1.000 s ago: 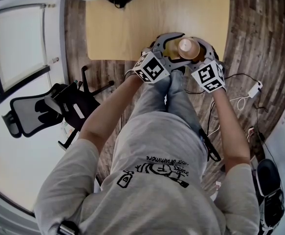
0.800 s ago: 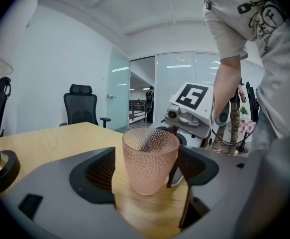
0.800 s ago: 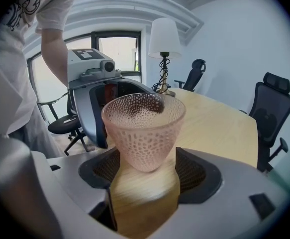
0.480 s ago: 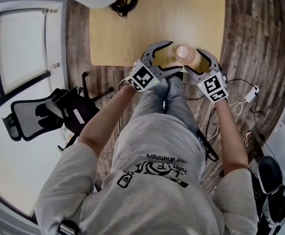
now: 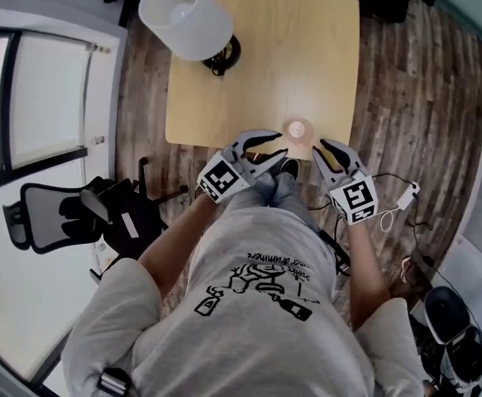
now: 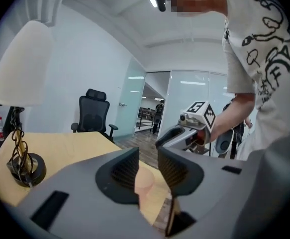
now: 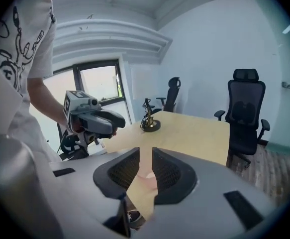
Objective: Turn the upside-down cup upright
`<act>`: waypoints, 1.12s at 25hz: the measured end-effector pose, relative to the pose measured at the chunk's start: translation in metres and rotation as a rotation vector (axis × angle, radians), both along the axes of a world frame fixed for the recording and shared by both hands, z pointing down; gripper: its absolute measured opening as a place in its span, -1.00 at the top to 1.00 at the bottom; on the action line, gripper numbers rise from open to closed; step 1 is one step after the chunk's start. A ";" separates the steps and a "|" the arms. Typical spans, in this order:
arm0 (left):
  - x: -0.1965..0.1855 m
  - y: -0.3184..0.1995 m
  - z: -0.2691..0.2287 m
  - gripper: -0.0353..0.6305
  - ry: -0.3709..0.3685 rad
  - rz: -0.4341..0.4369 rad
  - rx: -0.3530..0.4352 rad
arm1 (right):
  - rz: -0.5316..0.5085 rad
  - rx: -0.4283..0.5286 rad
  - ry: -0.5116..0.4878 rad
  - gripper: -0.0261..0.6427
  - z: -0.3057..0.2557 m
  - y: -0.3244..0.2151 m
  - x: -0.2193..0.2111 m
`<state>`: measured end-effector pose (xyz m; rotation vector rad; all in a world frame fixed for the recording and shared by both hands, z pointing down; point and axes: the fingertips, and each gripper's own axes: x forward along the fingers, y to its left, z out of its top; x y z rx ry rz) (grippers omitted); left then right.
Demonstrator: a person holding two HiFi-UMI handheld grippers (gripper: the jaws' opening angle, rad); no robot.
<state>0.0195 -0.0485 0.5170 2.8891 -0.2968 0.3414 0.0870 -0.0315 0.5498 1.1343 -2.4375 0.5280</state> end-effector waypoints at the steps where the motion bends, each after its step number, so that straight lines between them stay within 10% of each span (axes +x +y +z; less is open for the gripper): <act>1: -0.001 -0.001 -0.011 0.60 0.019 -0.009 -0.004 | 0.014 0.012 -0.015 0.69 -0.012 0.001 -0.002; 11: 0.005 -0.004 -0.089 0.88 0.158 -0.030 -0.092 | 0.076 0.097 -0.187 0.85 -0.109 0.005 -0.022; 28: 0.015 0.004 -0.117 0.88 0.142 -0.131 -0.137 | 0.164 0.180 -0.220 0.85 -0.148 0.001 -0.036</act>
